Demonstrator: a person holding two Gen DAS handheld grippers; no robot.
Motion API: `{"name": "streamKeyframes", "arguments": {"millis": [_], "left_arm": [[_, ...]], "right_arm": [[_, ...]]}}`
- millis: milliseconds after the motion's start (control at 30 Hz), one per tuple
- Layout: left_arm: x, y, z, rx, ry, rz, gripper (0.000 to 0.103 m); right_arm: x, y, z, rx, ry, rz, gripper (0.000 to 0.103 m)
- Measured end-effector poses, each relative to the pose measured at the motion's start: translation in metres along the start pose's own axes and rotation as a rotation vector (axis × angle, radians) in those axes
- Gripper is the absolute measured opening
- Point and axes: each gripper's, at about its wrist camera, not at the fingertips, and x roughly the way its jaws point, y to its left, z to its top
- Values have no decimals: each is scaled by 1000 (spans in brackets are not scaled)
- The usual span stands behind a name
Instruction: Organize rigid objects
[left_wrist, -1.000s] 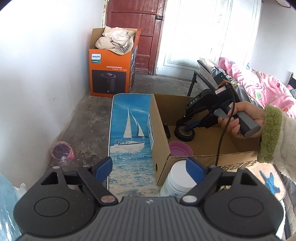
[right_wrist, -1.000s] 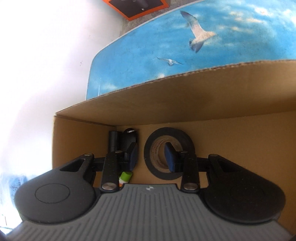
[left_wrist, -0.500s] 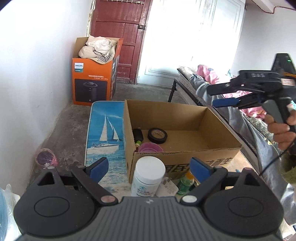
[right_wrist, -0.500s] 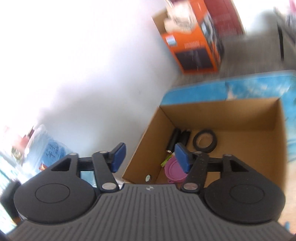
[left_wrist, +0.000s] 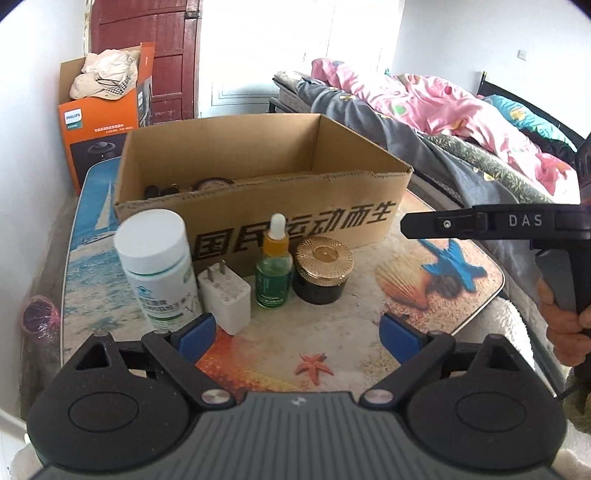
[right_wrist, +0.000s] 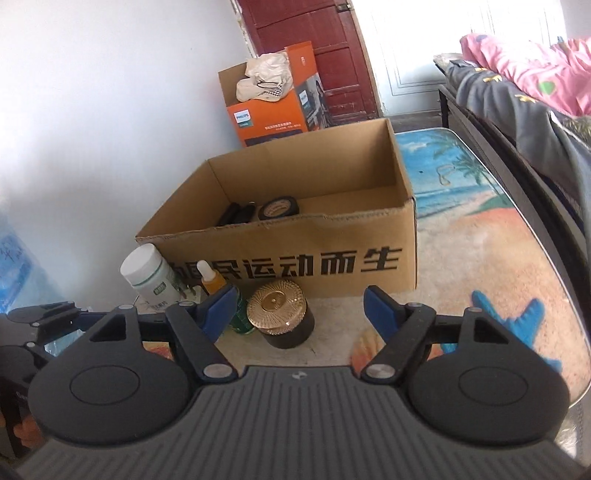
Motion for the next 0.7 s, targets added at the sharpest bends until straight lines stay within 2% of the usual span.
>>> {"name": "streamKeyframes", "arguments": {"millis": [100,167,267,433,700], "left_arm": [[19,-20,-4,39,-20,5,93],[30,-31,-6,59,-24,-1,87],[45,-43,-5,88,-32,-6,86],[64,-51,0,122,-34,27,90],[90,-50,6,139,-8,25,90]], "right_arm": [[18,-14,-9,60,21,38,56],[23,-19,-4,76,30,63,52],[33,-25,4,99,53,107,48],[59,-29,15,102,111,177,46],[99,-29,22,81,176,202,46]]}}
